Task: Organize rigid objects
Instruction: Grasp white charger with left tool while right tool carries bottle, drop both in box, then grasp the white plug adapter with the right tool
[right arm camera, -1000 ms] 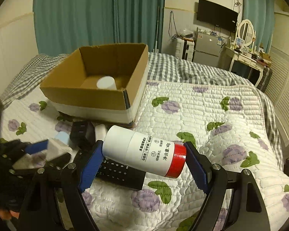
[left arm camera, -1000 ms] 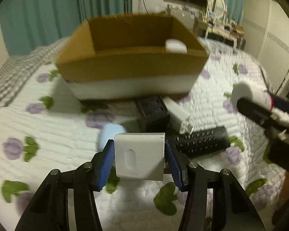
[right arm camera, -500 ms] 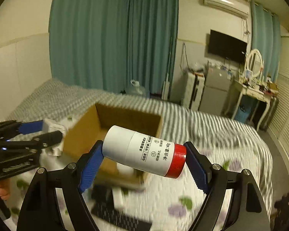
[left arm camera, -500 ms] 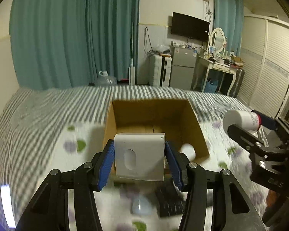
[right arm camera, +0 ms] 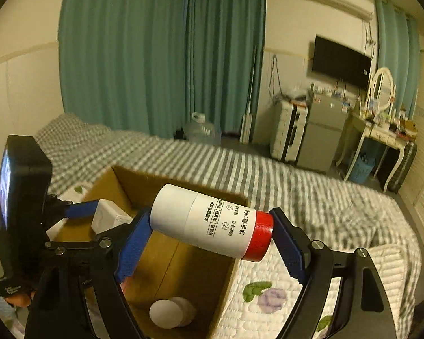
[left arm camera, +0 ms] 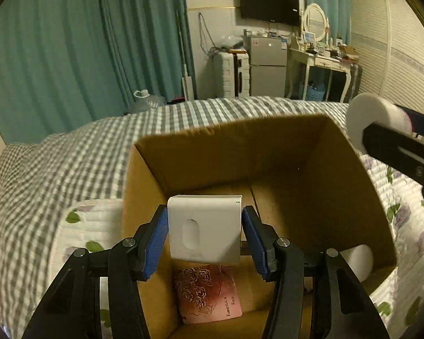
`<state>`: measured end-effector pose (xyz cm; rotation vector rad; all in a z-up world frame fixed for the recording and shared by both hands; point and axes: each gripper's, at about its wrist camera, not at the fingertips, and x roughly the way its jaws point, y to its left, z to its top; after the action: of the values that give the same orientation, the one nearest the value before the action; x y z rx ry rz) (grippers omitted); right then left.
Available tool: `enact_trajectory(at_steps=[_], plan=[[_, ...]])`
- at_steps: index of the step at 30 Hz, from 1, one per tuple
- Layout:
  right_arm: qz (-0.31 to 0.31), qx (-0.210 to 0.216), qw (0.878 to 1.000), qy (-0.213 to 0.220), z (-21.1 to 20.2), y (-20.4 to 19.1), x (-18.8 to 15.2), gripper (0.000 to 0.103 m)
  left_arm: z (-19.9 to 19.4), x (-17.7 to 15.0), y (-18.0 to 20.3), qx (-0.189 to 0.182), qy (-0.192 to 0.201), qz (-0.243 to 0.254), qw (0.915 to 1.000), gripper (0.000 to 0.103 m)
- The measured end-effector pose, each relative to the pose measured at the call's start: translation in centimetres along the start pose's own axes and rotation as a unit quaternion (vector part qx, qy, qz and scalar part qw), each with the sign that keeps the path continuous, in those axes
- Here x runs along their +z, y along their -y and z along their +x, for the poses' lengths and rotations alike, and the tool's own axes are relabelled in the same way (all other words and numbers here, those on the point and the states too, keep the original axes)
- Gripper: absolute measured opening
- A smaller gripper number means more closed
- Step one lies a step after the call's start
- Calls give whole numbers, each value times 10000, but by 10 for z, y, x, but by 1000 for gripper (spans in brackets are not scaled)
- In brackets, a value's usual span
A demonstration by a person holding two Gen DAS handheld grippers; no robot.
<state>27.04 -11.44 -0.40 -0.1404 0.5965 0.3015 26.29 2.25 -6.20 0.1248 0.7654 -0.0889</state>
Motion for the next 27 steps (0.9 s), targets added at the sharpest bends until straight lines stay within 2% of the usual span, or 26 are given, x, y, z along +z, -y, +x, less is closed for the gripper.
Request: enact_trajectory(at_steps=[2,8,13,14,15,17,23,27], plan=[[-35,-64,10000,-25,1,-1,-4,82,0,-1,-2,-59,-20,-4,10000,56],[37,-109,9999,40,-8,4,-8,82,-23,-1,-20,-64,135,-426,9990,61],[80,112,9999,51,-2,3,-5,83,-28,1,-29,-13,120,-569,9983,61],[84,181,9998,47,2,2,-6,84,-28,2,-31,-8,118,-594,9982,61],[100,172,9998,77,3,2,-7,89,-28,2,-32,-31,110,-616,9980,61],[173,23,9997,148,1,4,-8,95,-28,0,-32,-33,74,-597,9982,61],[476,2,9985,273,-24,21,-7,95,-47,-3,-25,57,215,-520,9984,61],[437,-111,9982,394,-58,25,-16,95,-73,-6,-18,25,399,-496,9980,61]])
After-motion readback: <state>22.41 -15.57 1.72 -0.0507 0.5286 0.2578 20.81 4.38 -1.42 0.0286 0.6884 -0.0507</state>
